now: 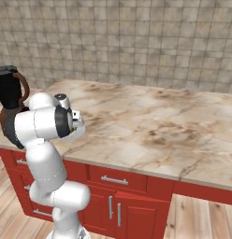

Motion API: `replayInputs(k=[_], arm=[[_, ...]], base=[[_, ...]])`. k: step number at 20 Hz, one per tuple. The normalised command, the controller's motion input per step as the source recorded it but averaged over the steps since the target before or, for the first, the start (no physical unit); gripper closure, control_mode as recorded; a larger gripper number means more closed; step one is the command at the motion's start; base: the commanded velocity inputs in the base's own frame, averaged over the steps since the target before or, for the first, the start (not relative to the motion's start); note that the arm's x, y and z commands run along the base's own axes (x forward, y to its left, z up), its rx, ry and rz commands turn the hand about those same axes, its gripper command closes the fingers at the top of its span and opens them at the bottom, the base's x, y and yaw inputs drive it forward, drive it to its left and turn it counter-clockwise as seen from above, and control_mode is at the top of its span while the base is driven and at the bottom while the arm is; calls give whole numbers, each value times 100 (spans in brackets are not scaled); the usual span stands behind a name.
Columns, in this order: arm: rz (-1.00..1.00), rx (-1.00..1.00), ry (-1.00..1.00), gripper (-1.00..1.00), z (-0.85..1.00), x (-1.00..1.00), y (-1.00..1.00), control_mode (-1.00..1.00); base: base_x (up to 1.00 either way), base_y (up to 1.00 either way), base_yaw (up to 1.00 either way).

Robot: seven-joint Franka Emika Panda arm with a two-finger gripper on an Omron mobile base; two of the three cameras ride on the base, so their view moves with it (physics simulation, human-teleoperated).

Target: Pick the pear and apple from the fridge and place them on the plate next to the blender to make a fruit smoothie.

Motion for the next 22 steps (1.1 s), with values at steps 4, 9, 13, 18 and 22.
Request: replayInputs(k=[4, 9, 13, 18, 22], arm=[[0, 0, 0, -100, 34, -2, 0, -100], [0, 0, -4, -100, 84, -39, -4, -100], [0, 0, -23, -100, 100, -100, -56, -100], [0, 1, -29, -100, 99, -100, -75, -100], [0, 0, -27, -100, 100, -100, -72, -100]], base=[[0, 0, 0], [0, 0, 0], [0, 0, 0], [0, 0, 0], [0, 0, 0]])
